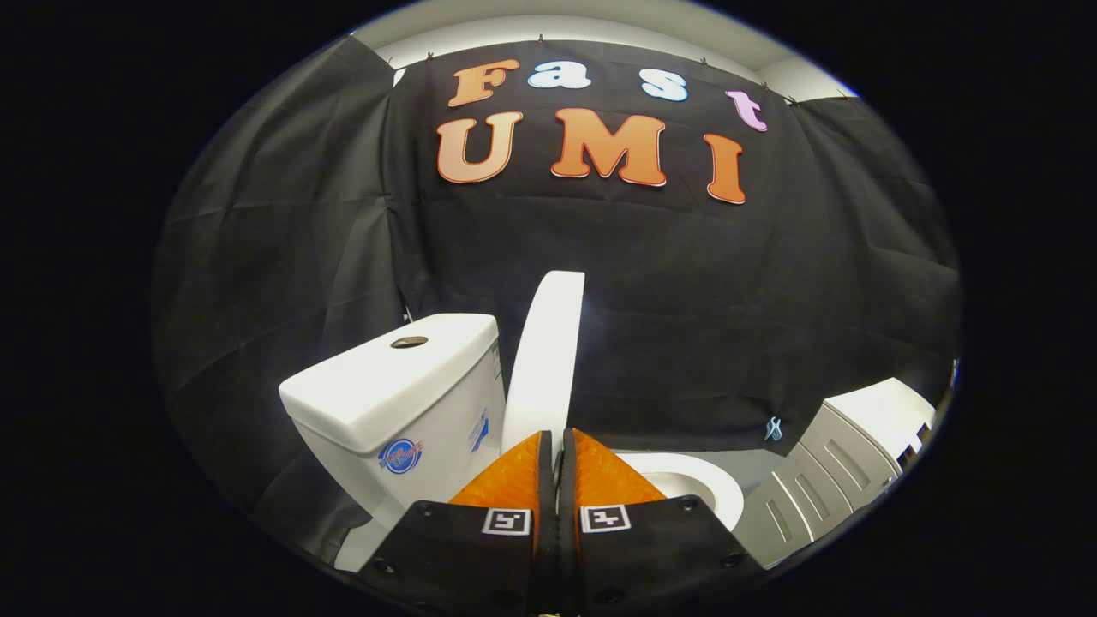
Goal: Open the toilet lid.
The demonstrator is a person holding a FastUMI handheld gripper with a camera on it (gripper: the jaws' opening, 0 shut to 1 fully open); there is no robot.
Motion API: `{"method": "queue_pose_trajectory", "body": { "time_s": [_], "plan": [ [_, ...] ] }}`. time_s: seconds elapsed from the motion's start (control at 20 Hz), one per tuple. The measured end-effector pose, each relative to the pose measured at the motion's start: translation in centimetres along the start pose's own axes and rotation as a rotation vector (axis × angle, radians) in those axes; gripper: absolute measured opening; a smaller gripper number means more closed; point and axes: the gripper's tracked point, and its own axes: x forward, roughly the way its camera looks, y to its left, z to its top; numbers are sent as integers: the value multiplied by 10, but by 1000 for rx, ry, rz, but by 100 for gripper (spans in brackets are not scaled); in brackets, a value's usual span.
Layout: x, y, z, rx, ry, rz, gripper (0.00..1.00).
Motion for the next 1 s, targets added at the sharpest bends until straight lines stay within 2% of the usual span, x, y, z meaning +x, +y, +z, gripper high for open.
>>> {"method": "queue_pose_trajectory", "body": {
  "time_s": [0.65,1.0],
  "plan": [
    [1,75,2,-21,-3,91,8],
    [4,96,1,-19,-6,114,8]
  ]
}}
